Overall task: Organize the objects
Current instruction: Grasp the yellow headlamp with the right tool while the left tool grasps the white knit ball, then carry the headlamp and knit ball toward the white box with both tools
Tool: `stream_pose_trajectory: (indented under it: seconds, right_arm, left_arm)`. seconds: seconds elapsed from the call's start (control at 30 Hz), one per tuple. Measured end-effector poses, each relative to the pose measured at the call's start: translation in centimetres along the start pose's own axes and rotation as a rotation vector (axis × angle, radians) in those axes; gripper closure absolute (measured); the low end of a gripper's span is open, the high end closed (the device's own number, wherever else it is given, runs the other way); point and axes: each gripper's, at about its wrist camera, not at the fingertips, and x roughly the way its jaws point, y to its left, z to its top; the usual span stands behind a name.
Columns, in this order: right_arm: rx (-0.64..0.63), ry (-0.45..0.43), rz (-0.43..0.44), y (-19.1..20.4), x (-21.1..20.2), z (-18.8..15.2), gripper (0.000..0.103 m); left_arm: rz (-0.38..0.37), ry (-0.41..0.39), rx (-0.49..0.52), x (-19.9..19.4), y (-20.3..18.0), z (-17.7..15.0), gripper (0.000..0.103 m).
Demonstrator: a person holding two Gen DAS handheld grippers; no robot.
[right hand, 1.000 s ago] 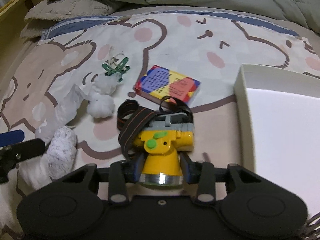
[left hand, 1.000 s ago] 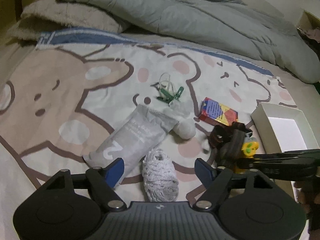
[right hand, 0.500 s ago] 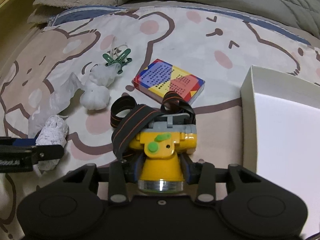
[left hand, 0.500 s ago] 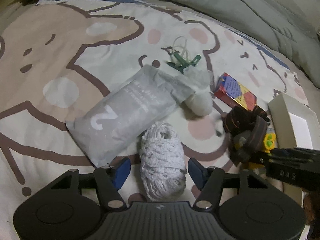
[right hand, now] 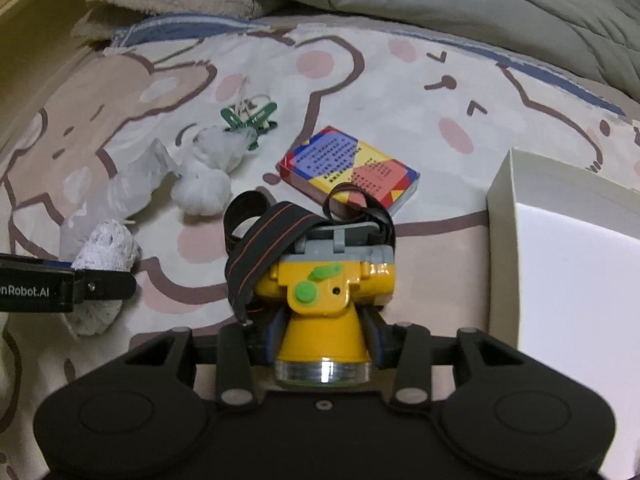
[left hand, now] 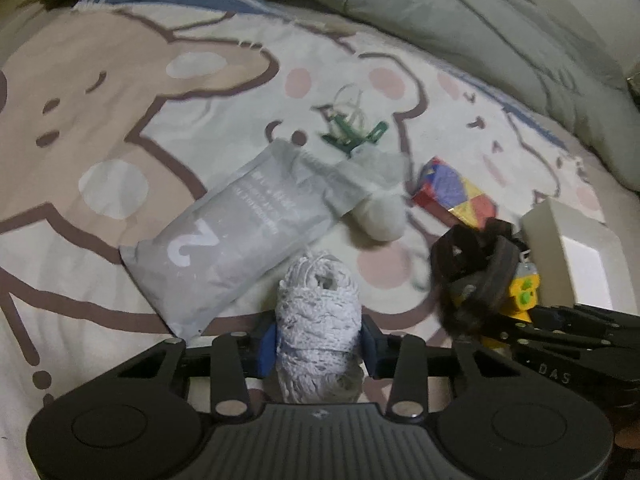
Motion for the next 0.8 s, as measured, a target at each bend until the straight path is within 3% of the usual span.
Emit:
stream_pose_trajectory:
  seconds: [0.3, 0.8]
  right_arm:
    - [0.034, -0.183, 0.071, -0.1, -5.2, 0.7, 0.061]
    - [0.054, -0.425, 0.074, -1.5, -13.2, 0.4, 0.061]
  left_arm:
    - [-0.038, -0.149, -0.019, -5.4, -1.3, 0.8, 0.06]
    - [-0.04, -0.337, 0.047, -10.9, -4.4, 0.3, 0.06]
